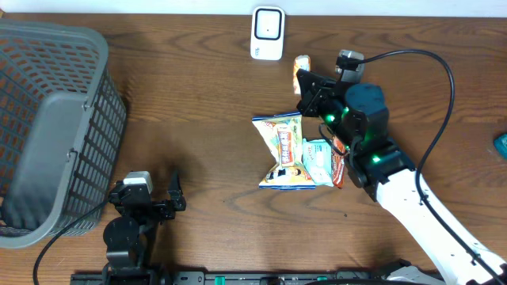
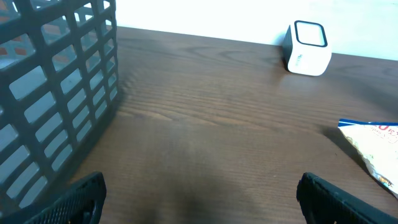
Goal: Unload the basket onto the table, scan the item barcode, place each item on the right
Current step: 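Grasp the orange box with the right gripper and lift it, then carry the orange item up to the white scanner with the right gripper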
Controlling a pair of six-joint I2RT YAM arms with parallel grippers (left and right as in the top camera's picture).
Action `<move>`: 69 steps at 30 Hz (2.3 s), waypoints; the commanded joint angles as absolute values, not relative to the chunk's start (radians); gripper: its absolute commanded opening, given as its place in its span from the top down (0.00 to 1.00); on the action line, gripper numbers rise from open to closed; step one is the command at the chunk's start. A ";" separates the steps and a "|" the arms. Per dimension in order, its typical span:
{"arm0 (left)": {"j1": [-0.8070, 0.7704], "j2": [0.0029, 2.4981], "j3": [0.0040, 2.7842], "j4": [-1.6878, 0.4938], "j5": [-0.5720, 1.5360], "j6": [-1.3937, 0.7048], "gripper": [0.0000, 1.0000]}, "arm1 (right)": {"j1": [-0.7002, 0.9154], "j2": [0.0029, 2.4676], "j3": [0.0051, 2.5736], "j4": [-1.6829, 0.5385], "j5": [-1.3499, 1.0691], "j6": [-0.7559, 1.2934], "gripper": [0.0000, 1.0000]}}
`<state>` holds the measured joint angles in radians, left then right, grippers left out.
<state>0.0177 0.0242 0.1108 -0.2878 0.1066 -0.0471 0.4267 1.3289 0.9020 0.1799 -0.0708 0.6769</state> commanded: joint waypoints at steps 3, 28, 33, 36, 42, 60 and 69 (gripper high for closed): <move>0.021 0.024 0.096 -0.313 0.120 -0.030 0.02 | 0.443 1.397 0.909 -0.087 -0.045 1.153 0.99; 0.021 0.024 0.096 -0.313 0.120 -0.030 0.02 | 0.397 1.410 0.909 -0.354 -1.262 1.828 0.99; 0.021 0.024 0.096 -0.313 0.120 -0.030 0.02 | 0.386 1.410 0.909 -0.288 -1.301 1.922 0.99; 0.021 0.024 0.096 -0.313 0.120 -0.030 0.02 | 0.382 1.410 0.909 -0.283 -1.340 2.051 0.99; 0.021 0.024 0.096 -0.313 0.120 -0.030 0.02 | 0.299 1.414 0.920 -0.282 -1.307 2.051 0.99; 0.021 0.024 0.096 -0.313 0.120 -0.030 0.02 | -0.007 1.813 0.922 -0.244 -1.562 2.049 0.99; 0.021 0.024 0.096 -0.313 0.120 -0.030 0.02 | 0.009 1.824 0.922 -0.095 -1.560 1.979 0.99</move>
<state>0.0177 0.0246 0.1108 -0.2878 0.1066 -0.0471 -0.0036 1.8301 0.9077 -0.1352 -1.5139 2.0262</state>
